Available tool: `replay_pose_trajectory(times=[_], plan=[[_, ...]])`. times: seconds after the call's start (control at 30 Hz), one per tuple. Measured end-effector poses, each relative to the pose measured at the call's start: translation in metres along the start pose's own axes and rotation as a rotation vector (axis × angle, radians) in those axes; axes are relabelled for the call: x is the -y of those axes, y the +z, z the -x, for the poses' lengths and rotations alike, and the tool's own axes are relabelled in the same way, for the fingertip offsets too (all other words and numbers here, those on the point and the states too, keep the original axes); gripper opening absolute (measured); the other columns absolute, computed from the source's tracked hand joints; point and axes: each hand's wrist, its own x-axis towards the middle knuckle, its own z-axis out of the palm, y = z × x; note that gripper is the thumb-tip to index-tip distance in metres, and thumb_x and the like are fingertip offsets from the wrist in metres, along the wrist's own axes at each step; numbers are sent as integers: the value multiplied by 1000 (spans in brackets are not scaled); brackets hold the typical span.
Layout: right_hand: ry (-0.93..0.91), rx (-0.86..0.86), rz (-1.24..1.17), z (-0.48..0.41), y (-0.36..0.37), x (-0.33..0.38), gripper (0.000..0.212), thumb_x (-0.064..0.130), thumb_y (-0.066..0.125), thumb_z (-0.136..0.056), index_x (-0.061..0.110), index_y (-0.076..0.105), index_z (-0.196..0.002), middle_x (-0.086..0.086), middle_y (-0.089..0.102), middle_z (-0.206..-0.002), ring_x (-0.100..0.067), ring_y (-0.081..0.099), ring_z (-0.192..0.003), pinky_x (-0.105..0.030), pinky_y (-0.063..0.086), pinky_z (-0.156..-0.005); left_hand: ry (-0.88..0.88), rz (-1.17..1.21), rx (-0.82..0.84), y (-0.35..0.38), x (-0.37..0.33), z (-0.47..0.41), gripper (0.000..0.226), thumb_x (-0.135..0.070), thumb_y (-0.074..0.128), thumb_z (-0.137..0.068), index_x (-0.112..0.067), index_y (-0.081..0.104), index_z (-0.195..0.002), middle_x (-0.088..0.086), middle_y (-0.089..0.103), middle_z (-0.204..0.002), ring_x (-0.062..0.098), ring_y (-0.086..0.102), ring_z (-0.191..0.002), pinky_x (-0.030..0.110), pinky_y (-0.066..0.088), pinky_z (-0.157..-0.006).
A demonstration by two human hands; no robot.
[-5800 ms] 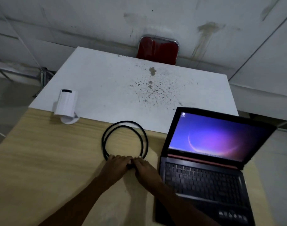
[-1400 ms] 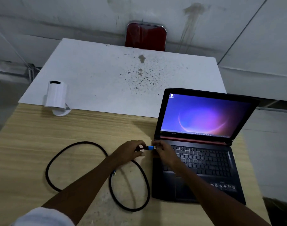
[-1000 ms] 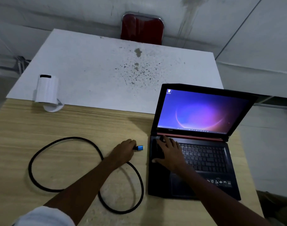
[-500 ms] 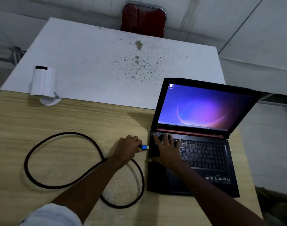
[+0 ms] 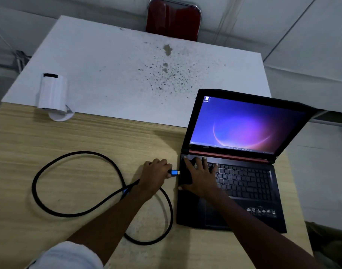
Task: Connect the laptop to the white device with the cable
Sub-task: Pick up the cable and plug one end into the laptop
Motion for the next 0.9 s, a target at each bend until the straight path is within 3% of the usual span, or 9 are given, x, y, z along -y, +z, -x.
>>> replay_pose_trajectory(times=[0.13,0.2,0.3,0.37,0.47,0.77,0.9], plan=[[-4,7,7,0,-1,1,114,76,61,-67,36,-3,-153,-14,10,-161,-46,-2,-148,-77,-1,-109,13,-6,21,0,-1,1,19,-31,51,-96,-25,61,-110,-2,60,-111,22,56,-107,42,40,-91],[-5,12,8,-1,0,0,114,77,60,-67,36,-3,-153,-14,8,-161,-46,-3,-148,-77,-1,-109,19,-13,28,1,-2,1,20,-30,54,-94,-25,63,-111,-1,61,-112,22,54,-112,59,33,-104],[-6,19,12,-1,1,0,114,77,60,-67,36,-4,-152,-14,7,-162,-47,-4,-148,-77,-1,-109,10,16,42,0,-3,1,22,-26,59,-92,-25,66,-112,0,61,-122,23,48,-127,75,20,-106],[-8,18,12,-2,2,0,115,77,59,-67,36,-5,-152,-14,7,-162,-47,-4,-148,-77,-2,-109,-15,79,90,1,-3,0,27,-20,57,-93,-23,63,-119,1,57,-132,27,36,-142,76,17,-106],[-10,17,8,-2,2,0,114,76,60,-68,36,-5,-152,-14,7,-162,-47,-5,-148,-77,-2,-109,-34,129,151,-2,-4,0,31,-16,51,-96,-22,57,-127,1,50,-141,25,22,-149,77,13,-107],[-22,20,23,2,-2,1,113,75,59,-70,34,-5,-153,-14,8,-162,-48,-4,-148,-77,2,-110,-16,59,196,-6,-2,0,35,-12,49,-98,-24,52,-131,-1,27,-161,24,18,-151,79,18,-106],[-25,12,26,1,-2,1,113,76,59,-70,34,-5,-153,-16,8,-161,-48,-3,-148,-77,4,-109,-34,110,189,-1,1,-2,34,-11,54,-95,-26,55,-127,-1,28,-160,22,19,-151,81,15,-105]])
